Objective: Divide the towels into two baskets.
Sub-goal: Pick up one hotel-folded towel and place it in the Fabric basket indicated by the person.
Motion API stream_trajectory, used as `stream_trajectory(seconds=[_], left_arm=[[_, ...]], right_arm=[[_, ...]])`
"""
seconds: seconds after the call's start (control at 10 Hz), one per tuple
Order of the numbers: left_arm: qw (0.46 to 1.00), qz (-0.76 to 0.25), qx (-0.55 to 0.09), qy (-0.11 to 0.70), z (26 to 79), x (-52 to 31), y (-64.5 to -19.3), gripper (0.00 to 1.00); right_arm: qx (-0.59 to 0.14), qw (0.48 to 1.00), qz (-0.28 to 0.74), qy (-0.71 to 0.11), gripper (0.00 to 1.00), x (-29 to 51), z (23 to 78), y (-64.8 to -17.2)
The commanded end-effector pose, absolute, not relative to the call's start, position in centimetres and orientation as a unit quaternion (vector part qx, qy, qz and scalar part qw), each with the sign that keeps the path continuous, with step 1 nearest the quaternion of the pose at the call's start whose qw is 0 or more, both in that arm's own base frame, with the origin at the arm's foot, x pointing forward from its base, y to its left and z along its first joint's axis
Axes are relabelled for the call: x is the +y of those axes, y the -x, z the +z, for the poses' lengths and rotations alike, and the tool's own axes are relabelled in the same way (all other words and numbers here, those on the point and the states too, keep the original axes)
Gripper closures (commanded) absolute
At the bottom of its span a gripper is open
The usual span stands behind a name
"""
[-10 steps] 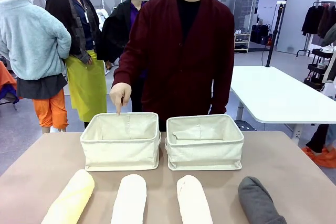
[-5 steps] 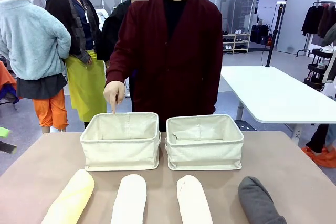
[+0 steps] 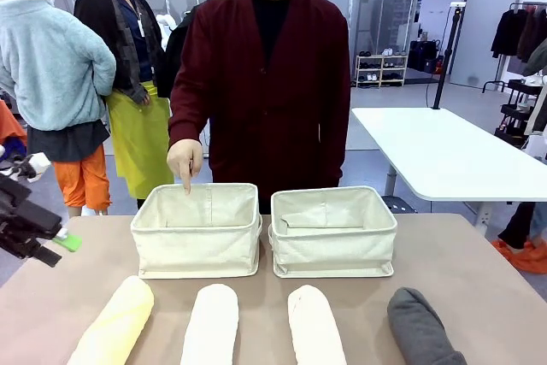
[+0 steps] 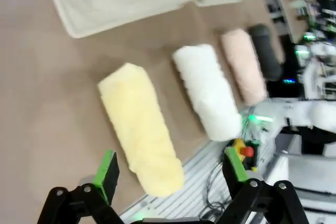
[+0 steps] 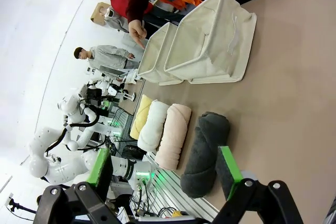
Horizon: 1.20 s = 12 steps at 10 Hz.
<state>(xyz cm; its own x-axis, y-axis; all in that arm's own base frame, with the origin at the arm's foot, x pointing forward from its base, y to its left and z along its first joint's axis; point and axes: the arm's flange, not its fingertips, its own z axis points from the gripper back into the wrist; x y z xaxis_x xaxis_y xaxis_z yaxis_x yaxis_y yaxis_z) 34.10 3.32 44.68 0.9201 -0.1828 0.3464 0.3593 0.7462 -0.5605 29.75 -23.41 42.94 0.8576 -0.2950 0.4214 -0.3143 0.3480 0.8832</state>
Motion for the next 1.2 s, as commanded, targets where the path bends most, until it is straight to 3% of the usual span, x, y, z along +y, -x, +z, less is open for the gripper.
stream_trajectory(seconds=[0.0, 0.7, 1.1], left_arm=[[0.961, -0.110, -0.105, 0.231, 42.1, -0.3, -32.2, 0.00], [0.988, -0.087, -0.058, 0.113, 34.0, -4.7, -30.7, 0.00], [0.989, -0.076, -0.020, 0.128, 30.7, -5.2, -27.2, 0.00]], right_arm=[[-0.271, 0.774, 0.008, -0.573, 0.00, -23.3, 43.1, -29.4], [-0.271, 0.774, 0.008, -0.573, 0.00, -23.3, 43.1, -29.4], [-0.271, 0.774, 0.008, -0.573, 0.00, -23.3, 43.1, -29.4]])
